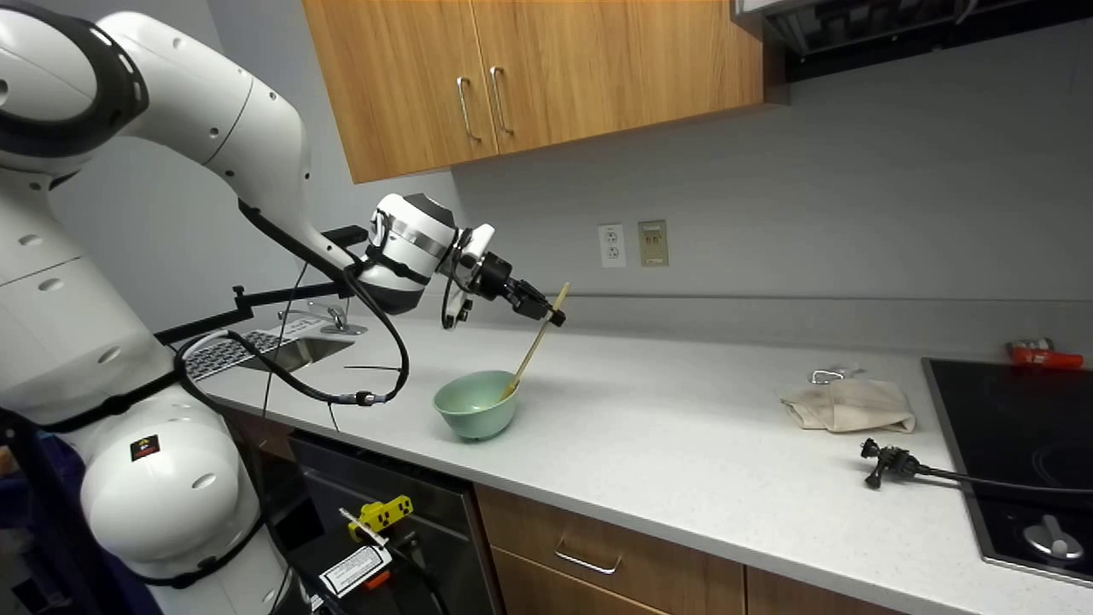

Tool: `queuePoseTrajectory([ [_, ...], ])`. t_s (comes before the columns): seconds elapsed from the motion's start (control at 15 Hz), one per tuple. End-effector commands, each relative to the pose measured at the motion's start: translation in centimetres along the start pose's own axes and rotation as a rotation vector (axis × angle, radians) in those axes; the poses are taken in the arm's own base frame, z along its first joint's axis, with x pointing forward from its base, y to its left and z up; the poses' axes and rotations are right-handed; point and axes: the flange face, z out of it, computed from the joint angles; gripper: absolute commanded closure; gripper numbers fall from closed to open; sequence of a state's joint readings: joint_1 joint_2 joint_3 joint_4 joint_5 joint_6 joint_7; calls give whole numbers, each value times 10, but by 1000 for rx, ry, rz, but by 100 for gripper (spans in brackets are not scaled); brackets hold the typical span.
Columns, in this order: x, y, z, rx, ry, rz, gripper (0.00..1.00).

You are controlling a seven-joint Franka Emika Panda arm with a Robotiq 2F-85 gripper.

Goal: Use the spatula to mix the contents of the bowl

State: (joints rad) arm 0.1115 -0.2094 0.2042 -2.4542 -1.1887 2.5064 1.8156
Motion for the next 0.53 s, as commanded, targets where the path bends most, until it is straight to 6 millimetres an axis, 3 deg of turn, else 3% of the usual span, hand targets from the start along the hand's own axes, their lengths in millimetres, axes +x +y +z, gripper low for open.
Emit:
queuePoseTrajectory([
  [0.0, -14, 1, -5, -16, 25, -33, 96],
  [0.27, -32, -1, 5, -15, -6, -68, 96],
  [0.47, -33, -4, 7, -9, -36, -58, 96],
])
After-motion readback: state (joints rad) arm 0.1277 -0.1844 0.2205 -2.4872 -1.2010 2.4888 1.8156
